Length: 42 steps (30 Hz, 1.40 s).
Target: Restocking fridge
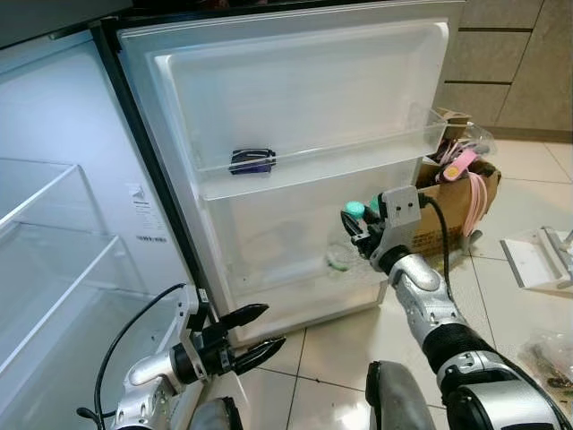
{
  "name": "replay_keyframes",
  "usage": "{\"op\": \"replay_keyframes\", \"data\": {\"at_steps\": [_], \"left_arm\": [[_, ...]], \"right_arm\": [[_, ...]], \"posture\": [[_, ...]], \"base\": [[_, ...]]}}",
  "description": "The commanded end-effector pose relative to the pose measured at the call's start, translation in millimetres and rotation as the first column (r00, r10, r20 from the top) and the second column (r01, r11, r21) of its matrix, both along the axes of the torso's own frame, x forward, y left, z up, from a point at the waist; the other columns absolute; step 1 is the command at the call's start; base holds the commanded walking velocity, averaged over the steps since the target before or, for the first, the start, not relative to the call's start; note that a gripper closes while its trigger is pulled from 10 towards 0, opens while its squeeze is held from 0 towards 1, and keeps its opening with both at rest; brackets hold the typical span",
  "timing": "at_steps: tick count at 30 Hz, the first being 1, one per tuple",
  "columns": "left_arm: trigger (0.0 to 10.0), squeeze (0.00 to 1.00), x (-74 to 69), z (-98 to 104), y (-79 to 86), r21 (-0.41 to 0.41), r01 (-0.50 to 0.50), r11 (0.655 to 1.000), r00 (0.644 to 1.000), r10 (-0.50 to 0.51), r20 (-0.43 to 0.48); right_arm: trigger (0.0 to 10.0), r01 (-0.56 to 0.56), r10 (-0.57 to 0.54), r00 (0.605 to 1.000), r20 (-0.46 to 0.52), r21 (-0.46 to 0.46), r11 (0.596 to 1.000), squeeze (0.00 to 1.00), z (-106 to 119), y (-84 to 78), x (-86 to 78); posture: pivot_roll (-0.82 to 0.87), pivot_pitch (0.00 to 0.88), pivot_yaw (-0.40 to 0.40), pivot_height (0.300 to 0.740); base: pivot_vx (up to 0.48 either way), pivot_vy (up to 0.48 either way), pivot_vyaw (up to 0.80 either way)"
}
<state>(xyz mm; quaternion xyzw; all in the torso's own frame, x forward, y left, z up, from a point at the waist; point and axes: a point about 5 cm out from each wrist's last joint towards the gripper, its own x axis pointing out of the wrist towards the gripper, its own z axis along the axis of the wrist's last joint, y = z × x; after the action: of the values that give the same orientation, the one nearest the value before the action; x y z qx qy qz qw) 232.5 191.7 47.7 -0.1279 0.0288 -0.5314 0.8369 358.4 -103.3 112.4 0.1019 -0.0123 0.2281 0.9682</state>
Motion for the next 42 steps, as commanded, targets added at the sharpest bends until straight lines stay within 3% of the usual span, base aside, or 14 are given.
{"op": "replay_keyframes", "data": {"at_steps": [1, 4, 6, 8, 12, 23, 31, 32, 39, 42], "left_arm": [[10.0, 0.0, -1.0, 1, -0.8, 0.007, 0.009, 1.0, 1.0, -0.009, -0.001], [10.0, 0.0, -0.8, 1, -1.2, 0.007, 0.011, 1.0, 1.0, -0.011, 0.001], [10.0, 0.0, -0.5, 1, -1.9, 0.007, 0.014, 1.0, 1.0, -0.014, 0.003], [10.0, 0.0, -0.4, 2, -2.4, 0.006, 0.016, 1.0, 1.0, -0.016, 0.005], [10.0, 0.0, 0.5, 3, -3.8, 0.002, 0.021, 1.0, 1.0, -0.021, 0.008], [10.0, 0.0, 1.1, 4, -6.4, -0.001, 0.03, 1.0, 0.999, -0.03, 0.013], [10.0, 0.0, 0.6, 6, -11.0, -0.01, 0.042, 0.999, 0.999, -0.042, 0.022], [10.0, 0.0, 0.9, 8, -12.0, -0.013, 0.047, 0.999, 0.998, -0.047, 0.032], [10.0, 0.0, 0.7, 14, -13.0, -0.019, 0.055, 0.998, 0.997, -0.054, 0.053], [10.0, 0.0, 0.2, 22, -15.7, -0.025, 0.071, 0.997, 0.995, -0.069, 0.077]], "right_arm": [[10.0, 0.003, 0.0, 0.997, -0.071, 0.038, 0.999, 0.0, -15, -2.1, -5.5], [10.0, 0.019, -0.018, 0.998, -0.068, 0.021, 1.0, 0.0, -14, -4.6, -3.6], [10.0, 0.029, -0.031, 0.999, -0.033, -0.069, 0.997, 0.0, -12, -6.8, -2.4], [10.0, 0.052, -0.052, 0.999, -0.009, -0.089, 0.995, 0.0, -9, -9.6, -0.6], [10.0, 0.115, -0.112, 0.993, 0.046, -0.07, 0.991, 0.0, 2, -15.1, 4.1], [10.0, 0.137, -0.135, 0.99, 0.041, -0.046, 0.989, 0.0, 4, -13.5, 6.8], [10.0, 0.147, -0.152, 0.988, -0.023, -0.146, 0.978, 0.0, -7, -11.5, 7.3], [10.0, 0.15, -0.162, 0.986, -0.039, -0.218, 0.964, 0.0, -9, -11.8, 8.4], [10.0, 0.135, -0.143, 0.99, -0.016, -0.248, 0.959, 0.0, -5, -9.0, 11.0], [10.0, 0.126, -0.123, 0.992, 0.026, -0.195, 0.973, 0.0, 10, -6.8, 16.9]], "posture": [[-0.06, 0.0, -0.013, 0.477], [-0.06, 0.0, -0.014, 0.477], [-0.06, 0.0, -0.015, 0.477], [-0.06, 0.0, -0.016, 0.477], [-0.06, 0.0, -0.017, 0.477], [-0.06, 0.0, -0.018, 0.477], [-0.06, 0.001, -0.023, 0.477], [-0.06, 0.012, -0.024, 0.477], [-0.06, 0.038, -0.022, 0.477], [-0.07, 0.06, -0.018, 0.477]], "base": [[0.0, 0.0, 0.0], [0.0, 0.0, 0.0], [0.0, 0.0, 0.0], [0.0, 0.0, 0.0], [0.0, 0.0, 0.0], [0.0, 0.0, 0.0], [0.0, 0.0, 0.0], [0.0, 0.0, 0.0], [0.0, 0.0, 0.0], [0.0, 0.0, 0.0]]}}
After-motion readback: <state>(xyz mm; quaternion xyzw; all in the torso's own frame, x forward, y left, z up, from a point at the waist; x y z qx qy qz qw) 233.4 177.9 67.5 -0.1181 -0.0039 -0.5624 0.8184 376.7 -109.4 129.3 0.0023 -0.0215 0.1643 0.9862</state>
